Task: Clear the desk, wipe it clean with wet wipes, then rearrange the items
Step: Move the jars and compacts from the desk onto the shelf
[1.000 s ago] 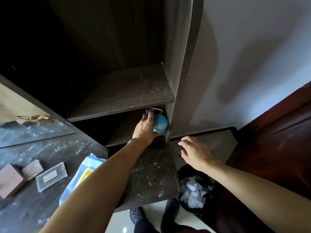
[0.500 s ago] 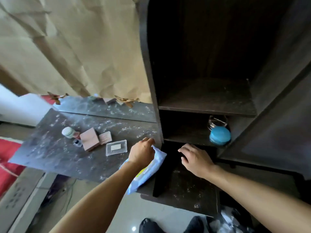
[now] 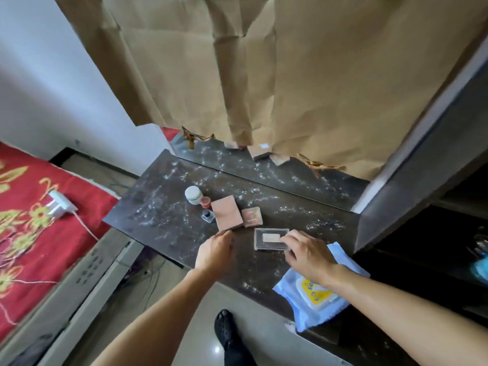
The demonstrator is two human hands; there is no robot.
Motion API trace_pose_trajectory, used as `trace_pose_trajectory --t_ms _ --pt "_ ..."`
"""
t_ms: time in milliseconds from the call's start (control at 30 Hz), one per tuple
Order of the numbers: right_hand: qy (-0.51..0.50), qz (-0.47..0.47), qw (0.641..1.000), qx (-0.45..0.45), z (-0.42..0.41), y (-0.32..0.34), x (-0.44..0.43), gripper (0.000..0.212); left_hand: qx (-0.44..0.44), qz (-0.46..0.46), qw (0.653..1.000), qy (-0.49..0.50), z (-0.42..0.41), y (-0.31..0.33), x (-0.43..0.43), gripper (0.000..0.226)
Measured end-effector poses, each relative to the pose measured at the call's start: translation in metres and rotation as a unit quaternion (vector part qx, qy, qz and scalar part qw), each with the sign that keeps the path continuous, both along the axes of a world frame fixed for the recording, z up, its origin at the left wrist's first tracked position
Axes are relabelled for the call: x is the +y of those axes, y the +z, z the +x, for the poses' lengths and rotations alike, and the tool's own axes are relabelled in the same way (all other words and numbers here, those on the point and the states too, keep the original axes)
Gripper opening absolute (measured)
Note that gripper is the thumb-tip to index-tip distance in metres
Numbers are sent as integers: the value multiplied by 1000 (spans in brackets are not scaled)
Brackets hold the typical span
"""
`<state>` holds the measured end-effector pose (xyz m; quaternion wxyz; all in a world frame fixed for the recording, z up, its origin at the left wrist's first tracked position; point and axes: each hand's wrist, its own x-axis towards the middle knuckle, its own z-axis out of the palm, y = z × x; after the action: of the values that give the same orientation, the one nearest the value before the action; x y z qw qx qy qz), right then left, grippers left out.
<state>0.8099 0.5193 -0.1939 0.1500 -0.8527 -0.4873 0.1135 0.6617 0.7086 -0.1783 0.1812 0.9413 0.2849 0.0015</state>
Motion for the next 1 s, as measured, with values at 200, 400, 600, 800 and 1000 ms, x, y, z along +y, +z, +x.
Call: trace_pose_trajectory --t_ms 200,400,600,800,1000 --pt "-24 -11 999 24 -27 -1 109 32 25 -22 999 -10 -27 -10 103 15" --pt "-31 -40 998 25 -36 2 193 28 42 -33 999 -4 -39 -13 181 17" --pt "-47 -76 996 17 -16 -14 260 32 66 -49 997 8 -35 -25 221 20" --pt "-51 -124 991 25 0 -37 317 46 85 -52 995 26 -27 -33 252 20" --pt "-39 -171 984 35 4 -57 333 34 106 -59 993 6 -2 -47 283 26"
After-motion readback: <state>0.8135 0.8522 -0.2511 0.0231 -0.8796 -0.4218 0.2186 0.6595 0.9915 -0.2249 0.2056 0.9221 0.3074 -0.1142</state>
